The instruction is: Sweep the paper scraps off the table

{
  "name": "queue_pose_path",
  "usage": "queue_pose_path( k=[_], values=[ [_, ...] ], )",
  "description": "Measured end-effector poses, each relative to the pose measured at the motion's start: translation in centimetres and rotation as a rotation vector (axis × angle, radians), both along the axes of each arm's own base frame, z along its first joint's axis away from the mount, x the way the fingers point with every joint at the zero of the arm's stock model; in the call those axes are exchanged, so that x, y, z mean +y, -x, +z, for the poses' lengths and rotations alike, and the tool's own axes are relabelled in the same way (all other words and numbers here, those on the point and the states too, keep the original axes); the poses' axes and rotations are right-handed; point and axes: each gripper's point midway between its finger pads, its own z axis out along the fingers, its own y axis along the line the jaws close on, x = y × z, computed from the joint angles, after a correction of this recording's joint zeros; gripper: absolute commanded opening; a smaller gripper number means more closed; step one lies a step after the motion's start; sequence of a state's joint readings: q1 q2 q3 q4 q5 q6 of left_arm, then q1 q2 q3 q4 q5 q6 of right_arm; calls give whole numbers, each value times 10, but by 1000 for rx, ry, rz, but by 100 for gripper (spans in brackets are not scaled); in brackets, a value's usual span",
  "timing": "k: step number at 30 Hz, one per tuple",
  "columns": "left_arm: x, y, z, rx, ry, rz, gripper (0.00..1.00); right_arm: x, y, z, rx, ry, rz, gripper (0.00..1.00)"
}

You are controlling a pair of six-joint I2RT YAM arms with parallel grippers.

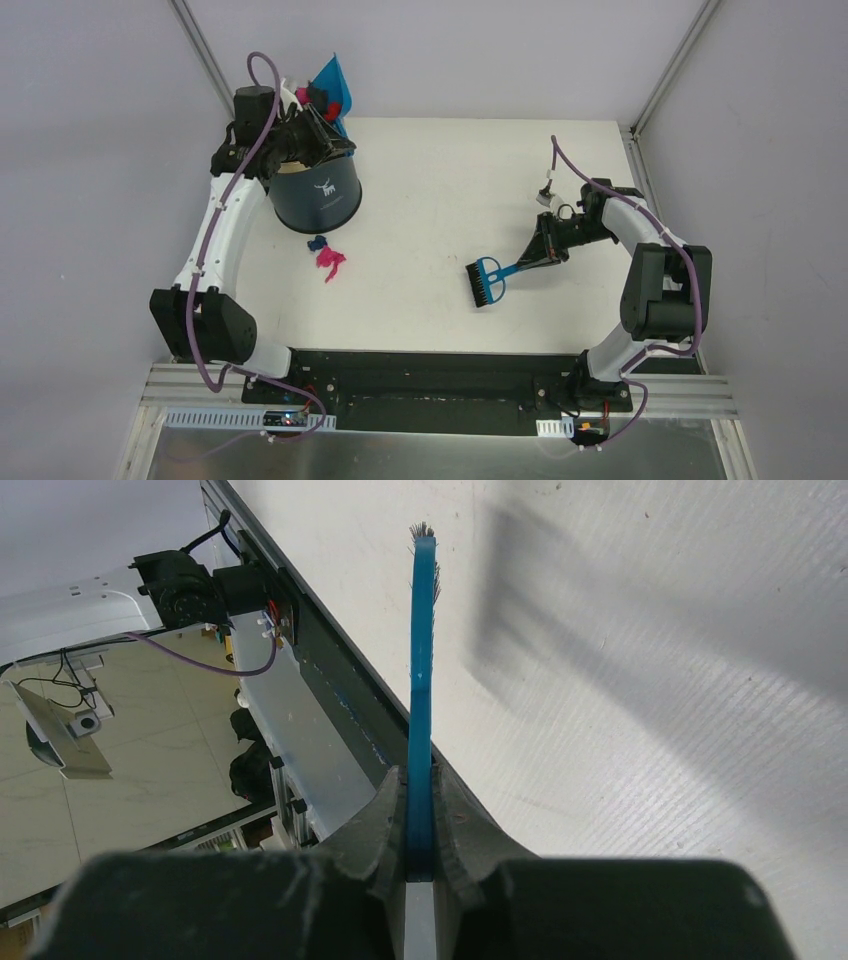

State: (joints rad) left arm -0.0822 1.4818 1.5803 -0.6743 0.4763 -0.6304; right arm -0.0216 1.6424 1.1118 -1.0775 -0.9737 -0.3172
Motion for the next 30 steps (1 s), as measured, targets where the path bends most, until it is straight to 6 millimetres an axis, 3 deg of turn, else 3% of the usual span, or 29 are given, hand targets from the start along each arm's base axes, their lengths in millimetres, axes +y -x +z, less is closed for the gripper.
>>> queue_pose_path(
  k=[7,13,22,30],
  values=[
    [-7,-13,16,-110,305,31,0,0,0,-1,1,2,1,0],
    [-10,-8,33,-186,448,28,0,-1,0,-3,4,8,3,0],
    [12,-12,57,-284,731,76,0,-2,0,-4,6,15,4,0],
    [22,-39,54,-257,1052,73,0,-2,0,-5,6,16,5,0]
  ],
)
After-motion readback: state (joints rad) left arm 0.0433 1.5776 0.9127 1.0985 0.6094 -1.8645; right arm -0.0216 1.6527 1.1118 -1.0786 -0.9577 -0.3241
